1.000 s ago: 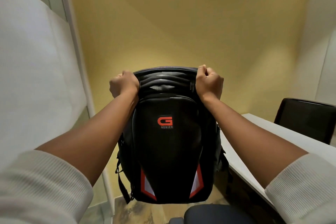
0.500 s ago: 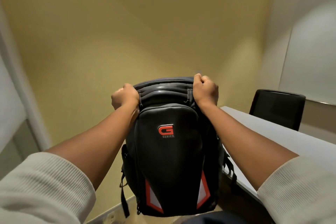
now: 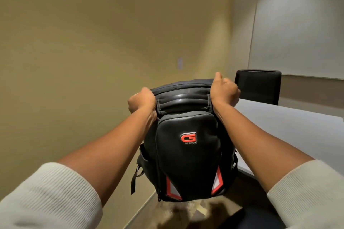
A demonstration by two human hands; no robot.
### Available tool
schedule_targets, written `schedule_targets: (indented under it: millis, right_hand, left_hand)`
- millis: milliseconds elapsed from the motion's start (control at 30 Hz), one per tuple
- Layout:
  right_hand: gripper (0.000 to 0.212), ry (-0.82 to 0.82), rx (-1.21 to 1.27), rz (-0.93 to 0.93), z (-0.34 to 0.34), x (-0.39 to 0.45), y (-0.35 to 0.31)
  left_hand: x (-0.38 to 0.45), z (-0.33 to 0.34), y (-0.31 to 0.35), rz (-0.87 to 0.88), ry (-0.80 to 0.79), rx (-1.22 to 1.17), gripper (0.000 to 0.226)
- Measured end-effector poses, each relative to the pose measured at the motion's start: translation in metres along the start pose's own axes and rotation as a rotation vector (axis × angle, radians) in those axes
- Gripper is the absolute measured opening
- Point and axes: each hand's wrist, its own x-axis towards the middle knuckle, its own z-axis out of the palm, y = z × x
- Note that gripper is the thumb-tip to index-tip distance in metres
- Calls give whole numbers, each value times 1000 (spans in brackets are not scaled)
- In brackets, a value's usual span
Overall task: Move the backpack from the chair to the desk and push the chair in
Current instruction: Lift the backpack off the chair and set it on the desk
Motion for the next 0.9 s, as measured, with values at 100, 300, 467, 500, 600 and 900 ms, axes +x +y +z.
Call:
schedule_targets:
  millis: [100, 300, 467, 500, 600, 900]
  right_hand:
    - [40, 20, -24, 55, 25, 9, -5]
    - [42, 78, 67, 75, 83, 39, 6]
    - [37, 86, 93, 91, 132, 64, 18]
    - [37, 79, 98, 96, 143, 72, 20]
    - [37, 64, 80, 101, 180, 100, 31]
    - [35, 42, 63, 138, 273, 194, 43]
  left_hand:
    - [33, 19, 4, -26, -42, -2, 16]
    - [89, 61, 2, -21, -102, -39, 14]
    - [132, 94, -6, -44, -133, -45, 19]
    - [142, 103, -8, -44, -132, -53, 19]
    - [175, 134, -16, -59, -120, -68, 18]
    - [250, 237, -18, -103, -167, -141, 31]
